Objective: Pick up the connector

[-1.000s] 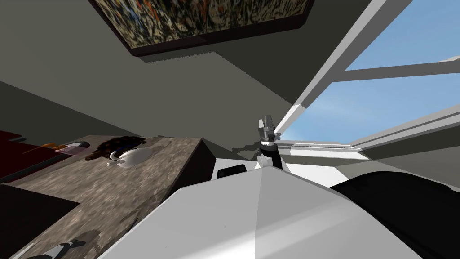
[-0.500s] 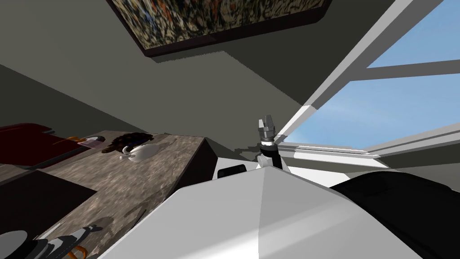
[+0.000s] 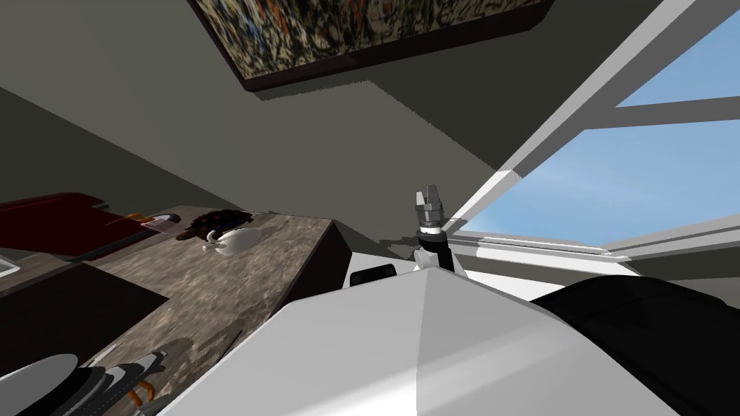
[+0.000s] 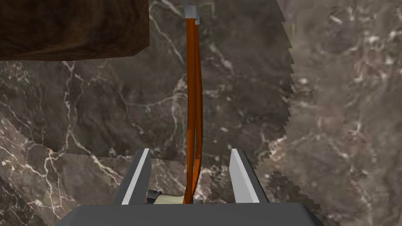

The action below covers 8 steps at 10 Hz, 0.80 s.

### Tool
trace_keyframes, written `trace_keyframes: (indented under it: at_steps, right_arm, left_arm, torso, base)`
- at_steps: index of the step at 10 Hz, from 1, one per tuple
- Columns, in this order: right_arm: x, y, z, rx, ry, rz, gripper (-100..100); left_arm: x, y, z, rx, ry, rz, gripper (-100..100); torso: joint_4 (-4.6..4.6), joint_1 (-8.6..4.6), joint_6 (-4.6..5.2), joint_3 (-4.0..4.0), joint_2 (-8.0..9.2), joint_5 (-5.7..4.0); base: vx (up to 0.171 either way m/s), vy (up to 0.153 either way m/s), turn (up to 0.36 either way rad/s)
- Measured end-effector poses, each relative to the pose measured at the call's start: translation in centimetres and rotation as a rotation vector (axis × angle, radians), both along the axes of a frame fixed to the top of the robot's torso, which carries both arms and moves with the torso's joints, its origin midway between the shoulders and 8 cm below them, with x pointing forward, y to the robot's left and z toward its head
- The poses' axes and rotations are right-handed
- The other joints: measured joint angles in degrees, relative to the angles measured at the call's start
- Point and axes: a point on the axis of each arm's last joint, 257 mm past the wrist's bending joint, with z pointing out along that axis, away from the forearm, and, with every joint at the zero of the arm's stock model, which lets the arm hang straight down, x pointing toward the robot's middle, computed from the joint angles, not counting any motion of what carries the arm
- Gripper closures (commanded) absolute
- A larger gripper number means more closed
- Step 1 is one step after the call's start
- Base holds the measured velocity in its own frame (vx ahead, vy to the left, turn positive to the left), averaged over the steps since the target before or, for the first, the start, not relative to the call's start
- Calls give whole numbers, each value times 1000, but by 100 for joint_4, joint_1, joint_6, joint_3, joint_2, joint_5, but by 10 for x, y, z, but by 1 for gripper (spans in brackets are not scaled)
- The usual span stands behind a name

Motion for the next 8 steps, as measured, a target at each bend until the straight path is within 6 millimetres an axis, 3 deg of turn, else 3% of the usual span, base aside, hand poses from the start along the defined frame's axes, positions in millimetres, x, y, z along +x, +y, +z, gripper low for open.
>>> trace_keyframes:
  at_steps: [3, 4, 5, 8]
  right_arm:
    - [0, 0, 0, 0, 0, 0, 0]
    - [0, 0, 0, 0, 0, 0, 0]
    - [0, 0, 0, 0, 0, 0, 0]
    - [0, 0, 0, 0, 0, 0, 0]
  left_arm:
    - [0, 0, 0, 0, 0, 0, 100]
    - [0, 0, 0, 0, 0, 0, 0]
    - [0, 0, 0, 1, 0, 0, 100]
    - [-20, 8, 8, -2, 2, 36, 100]
  torso:
    - [0, 1, 2, 0, -1, 3]
    - [0, 1, 1, 0, -1, 3]
    - [0, 1, 2, 0, -1, 3]
    - [1, -17, 3, 1, 2, -1]
  base:
    - [0, 0, 0]
    - [0, 0, 0]
    - [-12, -36, -195]
    - [-14, -44, -104]
